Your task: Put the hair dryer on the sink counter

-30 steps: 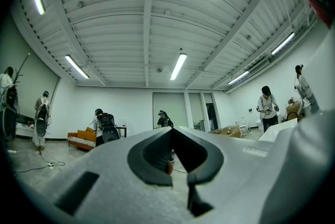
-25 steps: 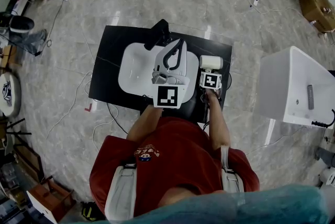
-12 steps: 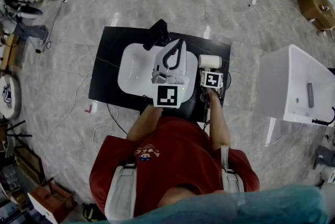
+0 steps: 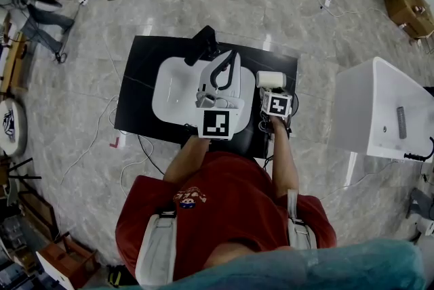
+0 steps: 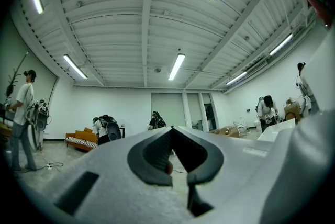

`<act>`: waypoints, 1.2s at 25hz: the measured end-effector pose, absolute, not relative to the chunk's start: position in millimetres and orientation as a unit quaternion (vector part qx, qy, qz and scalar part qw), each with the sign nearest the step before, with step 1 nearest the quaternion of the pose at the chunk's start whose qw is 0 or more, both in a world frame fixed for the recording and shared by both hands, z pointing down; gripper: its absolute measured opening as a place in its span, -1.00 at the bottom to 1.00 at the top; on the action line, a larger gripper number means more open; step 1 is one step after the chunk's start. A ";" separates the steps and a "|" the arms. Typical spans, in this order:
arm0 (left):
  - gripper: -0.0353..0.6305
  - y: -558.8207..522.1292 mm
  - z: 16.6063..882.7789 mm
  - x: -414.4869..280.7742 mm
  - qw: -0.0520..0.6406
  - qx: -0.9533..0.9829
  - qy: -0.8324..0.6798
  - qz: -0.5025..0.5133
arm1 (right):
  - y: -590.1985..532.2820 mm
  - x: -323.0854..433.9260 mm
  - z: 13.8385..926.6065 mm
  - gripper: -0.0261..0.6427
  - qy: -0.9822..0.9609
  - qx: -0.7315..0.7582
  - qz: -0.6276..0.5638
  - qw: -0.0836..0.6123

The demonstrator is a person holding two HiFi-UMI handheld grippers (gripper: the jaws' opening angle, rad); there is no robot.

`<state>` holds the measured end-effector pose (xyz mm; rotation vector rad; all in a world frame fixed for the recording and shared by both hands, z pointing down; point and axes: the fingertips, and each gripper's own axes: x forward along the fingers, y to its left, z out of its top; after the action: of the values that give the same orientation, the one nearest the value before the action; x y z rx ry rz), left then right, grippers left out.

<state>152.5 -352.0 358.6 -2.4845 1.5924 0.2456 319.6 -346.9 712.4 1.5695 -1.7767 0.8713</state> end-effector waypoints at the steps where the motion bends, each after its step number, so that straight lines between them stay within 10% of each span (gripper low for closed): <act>1: -0.90 -351.9 359.2 152.7 0.091 -0.836 0.535 0.081 | -348.1 320.4 706.9 0.01 -0.672 0.595 0.325 0.298; 30: -0.90 -346.3 353.3 152.9 0.092 -0.833 0.539 0.086 | -354.2 282.8 398.3 0.02 -0.776 0.629 0.055 0.019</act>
<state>152.9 -346.3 353.3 -2.4736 1.6015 0.2557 282.8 -354.2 398.3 1.9512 -2.4073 0.1715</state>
